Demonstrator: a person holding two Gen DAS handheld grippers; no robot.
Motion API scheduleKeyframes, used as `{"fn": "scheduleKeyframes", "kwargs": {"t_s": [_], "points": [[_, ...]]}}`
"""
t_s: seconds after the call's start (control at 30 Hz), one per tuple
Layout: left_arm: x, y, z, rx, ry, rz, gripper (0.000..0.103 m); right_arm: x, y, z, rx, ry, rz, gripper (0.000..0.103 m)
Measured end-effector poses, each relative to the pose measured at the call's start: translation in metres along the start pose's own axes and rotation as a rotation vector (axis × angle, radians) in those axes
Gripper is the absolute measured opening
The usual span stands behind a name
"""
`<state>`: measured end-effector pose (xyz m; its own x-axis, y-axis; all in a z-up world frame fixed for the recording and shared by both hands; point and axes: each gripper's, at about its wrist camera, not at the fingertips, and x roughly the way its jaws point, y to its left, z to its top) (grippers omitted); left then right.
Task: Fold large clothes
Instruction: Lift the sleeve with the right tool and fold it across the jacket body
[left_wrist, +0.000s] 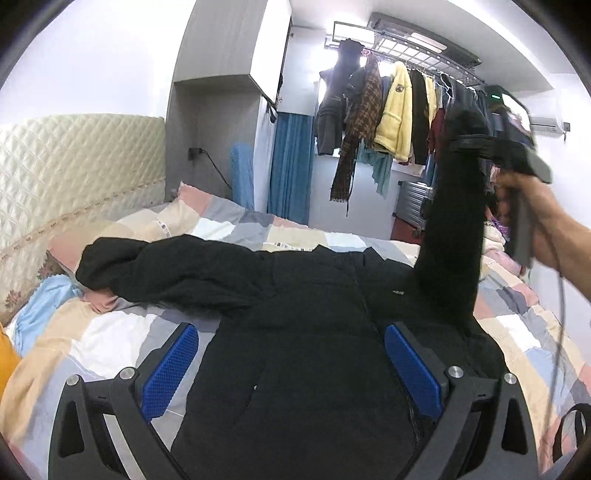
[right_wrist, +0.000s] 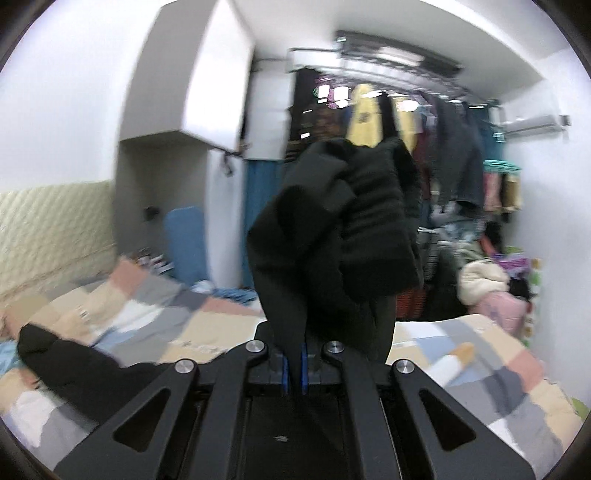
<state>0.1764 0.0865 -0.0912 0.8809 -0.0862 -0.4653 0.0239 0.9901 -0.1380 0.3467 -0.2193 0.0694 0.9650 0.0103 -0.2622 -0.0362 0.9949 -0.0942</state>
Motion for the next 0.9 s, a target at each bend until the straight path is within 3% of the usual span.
{"fn": "scheduleKeyframes", "kwargs": {"t_s": [0.2,0.5,0.6,0.7,0.8,0.9], "points": [[0.02,0.025,-0.006,-0.047,0.052,-0.041,0.102,0.021,0.087,-0.051,-0.084,0.069,0.098,0.004],[0.045,0.059,-0.01,-0.135,0.091,-0.057,0.102,0.069,0.176,-0.175,-0.168,0.287,0.225,0.004],[0.05,0.059,-0.012,-0.119,0.108,-0.058,0.102,0.084,0.191,-0.21,-0.178,0.392,0.252,0.005],[0.055,0.061,-0.014,-0.113,0.118,-0.06,0.102,0.115,0.192,-0.255,-0.16,0.596,0.262,0.005],[0.059,0.064,-0.016,-0.123,0.122,-0.062,0.102,0.125,0.192,-0.271,-0.148,0.628,0.266,0.005],[0.063,0.065,-0.017,-0.129,0.128,-0.058,0.102,0.125,0.185,-0.264,-0.119,0.633,0.286,0.006]]}}
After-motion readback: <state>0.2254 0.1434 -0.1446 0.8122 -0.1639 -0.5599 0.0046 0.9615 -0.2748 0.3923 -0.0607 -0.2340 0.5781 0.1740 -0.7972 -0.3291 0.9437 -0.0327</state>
